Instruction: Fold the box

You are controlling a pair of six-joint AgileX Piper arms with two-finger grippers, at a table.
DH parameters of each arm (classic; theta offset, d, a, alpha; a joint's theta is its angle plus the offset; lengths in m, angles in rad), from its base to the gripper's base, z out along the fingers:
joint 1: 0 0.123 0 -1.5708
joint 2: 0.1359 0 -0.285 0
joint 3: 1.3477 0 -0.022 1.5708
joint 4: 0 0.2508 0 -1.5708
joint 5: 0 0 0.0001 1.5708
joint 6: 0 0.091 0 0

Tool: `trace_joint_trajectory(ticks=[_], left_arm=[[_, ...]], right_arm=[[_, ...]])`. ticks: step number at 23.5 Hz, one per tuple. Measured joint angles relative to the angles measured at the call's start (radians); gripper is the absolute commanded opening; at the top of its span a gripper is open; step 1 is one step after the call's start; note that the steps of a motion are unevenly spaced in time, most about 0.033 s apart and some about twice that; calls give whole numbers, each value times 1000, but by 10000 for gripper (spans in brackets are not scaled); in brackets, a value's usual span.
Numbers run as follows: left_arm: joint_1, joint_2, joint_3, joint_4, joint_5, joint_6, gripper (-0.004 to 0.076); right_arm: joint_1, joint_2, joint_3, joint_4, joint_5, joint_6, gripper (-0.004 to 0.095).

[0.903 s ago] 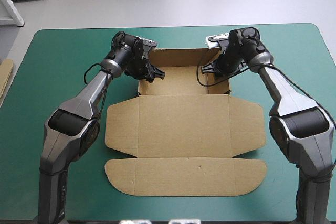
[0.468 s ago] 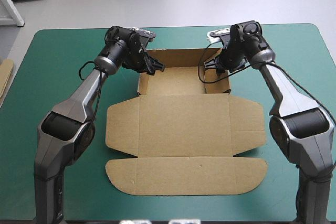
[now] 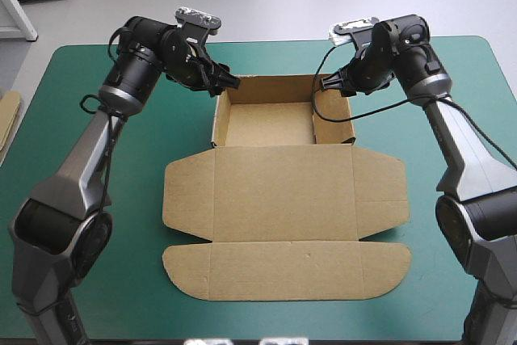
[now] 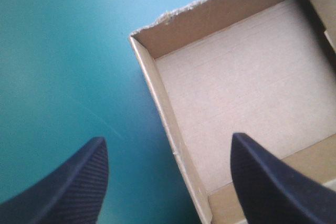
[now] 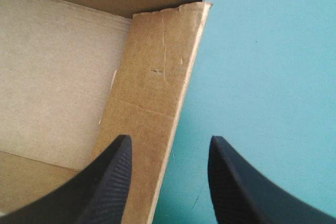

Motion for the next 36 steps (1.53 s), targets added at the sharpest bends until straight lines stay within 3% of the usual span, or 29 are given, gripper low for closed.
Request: trace_joint_trajectory(ticks=[7,13,18,25,29,36], left_arm=[[0,-218,109,-1,0,44,476],[0,-442,362,0,1,37,476],[0,-810,733,0,0,-38,476],[0,-1255,963,9,2,-50,475],[0,-1350,1005,0,3,-54,475],[0,-1358,1021,0,3,-41,475]], right_arm=[[0,-83,0,5,-13,-1,432],[0,-97,1,13,-16,-4,420],[0,-111,96,23,-40,-15,418],[0,-263,346,62,-134,-25,419],[0,-269,352,60,-187,-44,450],[0,-232,350,59,-323,-68,515]])
